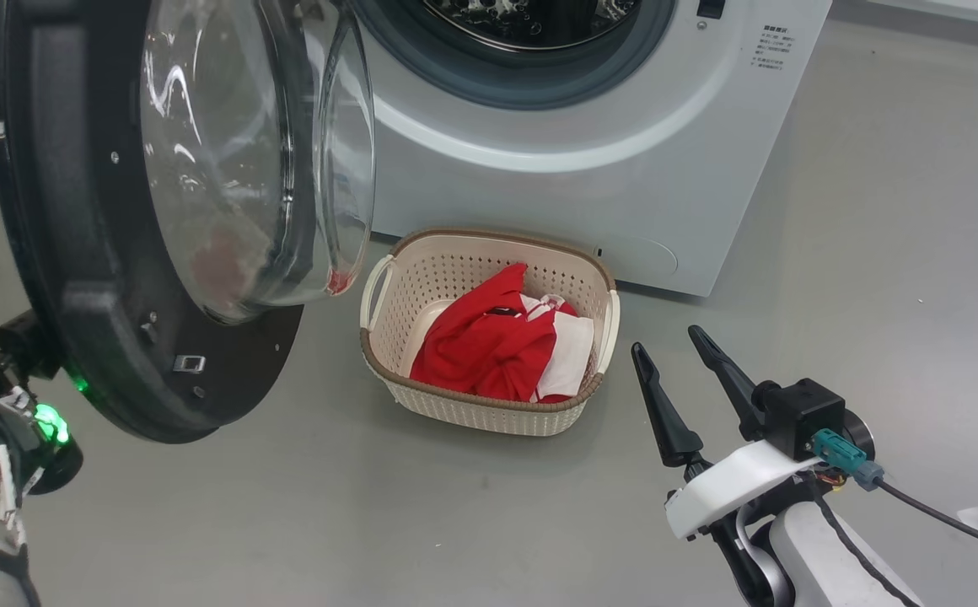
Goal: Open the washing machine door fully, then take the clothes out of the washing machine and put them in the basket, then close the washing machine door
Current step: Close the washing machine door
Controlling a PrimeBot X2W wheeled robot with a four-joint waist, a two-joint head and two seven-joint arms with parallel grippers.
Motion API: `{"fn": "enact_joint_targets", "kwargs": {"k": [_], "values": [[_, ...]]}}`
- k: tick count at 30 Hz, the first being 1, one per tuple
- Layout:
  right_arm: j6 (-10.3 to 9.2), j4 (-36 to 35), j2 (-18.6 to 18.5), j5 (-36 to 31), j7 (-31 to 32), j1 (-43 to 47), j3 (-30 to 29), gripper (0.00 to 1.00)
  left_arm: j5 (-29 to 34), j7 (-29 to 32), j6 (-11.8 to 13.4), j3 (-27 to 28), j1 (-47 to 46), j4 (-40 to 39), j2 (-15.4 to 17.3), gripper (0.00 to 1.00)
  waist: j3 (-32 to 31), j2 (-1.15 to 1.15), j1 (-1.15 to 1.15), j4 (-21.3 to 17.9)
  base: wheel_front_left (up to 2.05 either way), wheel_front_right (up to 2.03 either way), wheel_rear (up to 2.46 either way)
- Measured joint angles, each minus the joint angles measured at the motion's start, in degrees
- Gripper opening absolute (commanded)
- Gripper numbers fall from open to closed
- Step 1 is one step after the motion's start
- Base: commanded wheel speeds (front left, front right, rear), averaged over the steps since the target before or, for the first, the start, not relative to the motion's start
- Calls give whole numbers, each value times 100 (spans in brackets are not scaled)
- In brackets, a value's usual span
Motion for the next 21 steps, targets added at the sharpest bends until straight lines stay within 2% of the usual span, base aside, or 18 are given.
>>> {"fn": "enact_joint_targets", "kwargs": {"k": [5,21], "values": [[0,0,10,9,-2,0,-24,100,-51,110,-8,-53,67,-170,-310,0,-25,0,0,-22,0,0,0],[1,9,102,16,-44,-6,-22,100,-437,393,-52,-16,350,-709,-820,0,12,0,0,-344,0,0,0]]}}
